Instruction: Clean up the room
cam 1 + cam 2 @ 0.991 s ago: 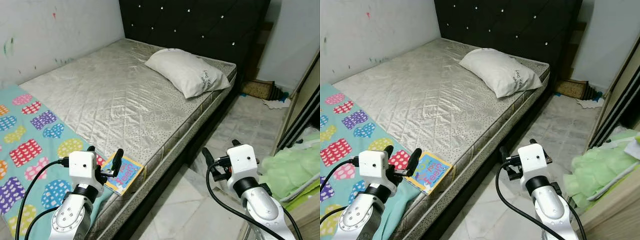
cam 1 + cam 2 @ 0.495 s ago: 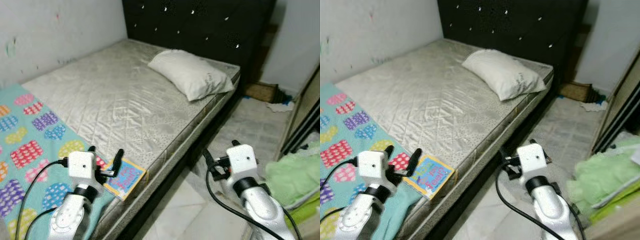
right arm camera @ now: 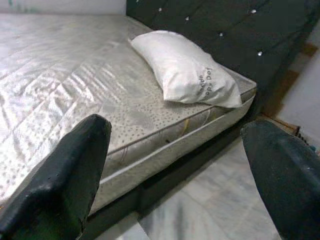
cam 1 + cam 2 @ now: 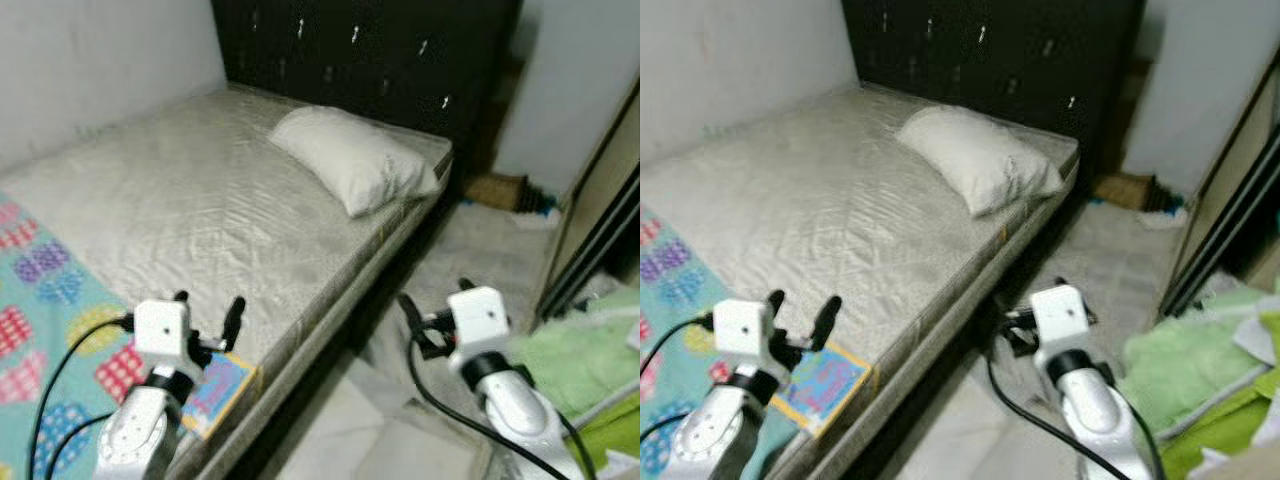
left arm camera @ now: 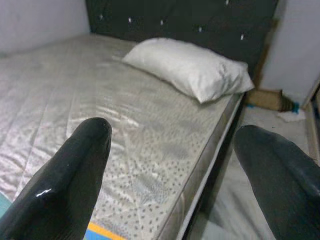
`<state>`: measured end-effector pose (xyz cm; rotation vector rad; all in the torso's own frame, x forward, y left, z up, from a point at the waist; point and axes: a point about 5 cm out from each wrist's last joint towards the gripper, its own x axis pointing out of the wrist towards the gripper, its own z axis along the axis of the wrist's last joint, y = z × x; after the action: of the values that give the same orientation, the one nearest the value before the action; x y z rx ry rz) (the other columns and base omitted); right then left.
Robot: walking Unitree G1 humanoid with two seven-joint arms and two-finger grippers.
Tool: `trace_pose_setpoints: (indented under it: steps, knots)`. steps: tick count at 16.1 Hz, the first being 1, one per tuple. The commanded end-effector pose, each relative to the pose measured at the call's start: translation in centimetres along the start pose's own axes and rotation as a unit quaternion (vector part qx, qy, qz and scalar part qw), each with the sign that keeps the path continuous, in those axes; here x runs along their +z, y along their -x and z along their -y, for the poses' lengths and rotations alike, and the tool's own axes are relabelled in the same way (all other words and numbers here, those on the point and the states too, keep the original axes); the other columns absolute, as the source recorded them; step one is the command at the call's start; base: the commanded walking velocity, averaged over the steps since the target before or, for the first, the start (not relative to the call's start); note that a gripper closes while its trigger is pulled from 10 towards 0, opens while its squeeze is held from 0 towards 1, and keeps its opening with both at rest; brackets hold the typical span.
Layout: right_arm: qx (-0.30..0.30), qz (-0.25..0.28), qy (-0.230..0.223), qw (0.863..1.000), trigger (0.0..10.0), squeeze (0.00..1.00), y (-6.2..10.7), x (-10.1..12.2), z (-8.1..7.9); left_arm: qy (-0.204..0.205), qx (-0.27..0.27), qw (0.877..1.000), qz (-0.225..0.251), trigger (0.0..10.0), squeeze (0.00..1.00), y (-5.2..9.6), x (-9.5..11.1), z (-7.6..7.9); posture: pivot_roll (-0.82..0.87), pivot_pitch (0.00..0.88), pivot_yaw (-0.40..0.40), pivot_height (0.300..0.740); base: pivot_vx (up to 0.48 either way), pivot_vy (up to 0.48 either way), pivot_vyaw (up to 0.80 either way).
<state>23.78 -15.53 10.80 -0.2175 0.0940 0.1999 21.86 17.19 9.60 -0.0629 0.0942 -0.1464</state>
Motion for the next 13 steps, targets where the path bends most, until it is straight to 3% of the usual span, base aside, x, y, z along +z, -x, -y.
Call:
trace_pose_setpoints:
  steps: [1,3,6,13]
  knots:
    - [-0.005,-0.003,0.001,1.0,10.0,0.0,0.19,-0.15,0.41,-0.005,-0.003,1.0,0.006,10.0,0.0,-0.15,0.4,0.18,-0.12,0.0,0.026,0.74,0.0,0.0,0.0]
    - [-0.005,-0.006,0.0,1.0,10.0,0.0,0.19,-0.26,0.4,-0.004,-0.003,1.0,0.006,10.0,0.0,-0.12,0.35,0.19,-0.12,0.0,0.023,0.74,0.0,0.0,0.0]
    - [-0.005,-0.006,0.0,1.0,10.0,0.0,0.14,-0.28,0.38,0.0,-0.007,1.0,0.006,10.0,0.0,-0.16,0.35,0.26,-0.12,0.0,0.022,0.74,0.0,0.0,-0.57]
    - [-0.016,0.003,-0.007,1.0,10.0,0.0,0.05,-0.04,0.6,0.001,-0.008,1.0,0.017,10.0,0.0,-0.37,0.65,0.17,-0.12,0.0,0.026,0.74,0.0,0.0,0.0]
